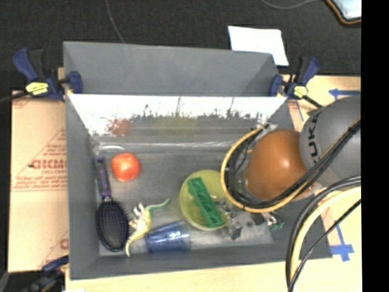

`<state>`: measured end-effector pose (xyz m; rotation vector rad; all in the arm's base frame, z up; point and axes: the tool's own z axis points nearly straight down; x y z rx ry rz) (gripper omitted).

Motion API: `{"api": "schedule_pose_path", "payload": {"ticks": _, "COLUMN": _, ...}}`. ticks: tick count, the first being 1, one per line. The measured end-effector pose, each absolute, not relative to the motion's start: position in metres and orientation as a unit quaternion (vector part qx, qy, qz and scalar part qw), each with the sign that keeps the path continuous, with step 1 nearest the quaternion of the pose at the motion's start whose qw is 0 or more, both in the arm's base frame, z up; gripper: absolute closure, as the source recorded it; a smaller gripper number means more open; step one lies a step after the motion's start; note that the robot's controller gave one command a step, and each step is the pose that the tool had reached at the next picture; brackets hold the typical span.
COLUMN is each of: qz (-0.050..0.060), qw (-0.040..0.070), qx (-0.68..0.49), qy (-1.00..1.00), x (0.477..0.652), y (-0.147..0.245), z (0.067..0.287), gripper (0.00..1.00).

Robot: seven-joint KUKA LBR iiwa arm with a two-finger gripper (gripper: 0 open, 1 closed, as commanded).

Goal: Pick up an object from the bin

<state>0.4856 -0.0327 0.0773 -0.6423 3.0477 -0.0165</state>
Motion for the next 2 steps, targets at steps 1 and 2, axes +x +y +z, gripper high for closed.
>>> {"api": "schedule_pose_path", "payload": {"ticks": 1, "qz": -0.006, "qw": 0.014, "qx": -0.207, "qy": 0.978, "x": 0.494, "y": -0.027, "z": 0.162, "gripper": 1.0}}
{"api": "schedule_pose_path", "payload": {"ticks": 2, "qz": -0.004, "qw": 0.006, "qx": -0.213, "qy": 0.977, "x": 0.486, "y": -0.011, "z": 0.247, "gripper": 1.0}}
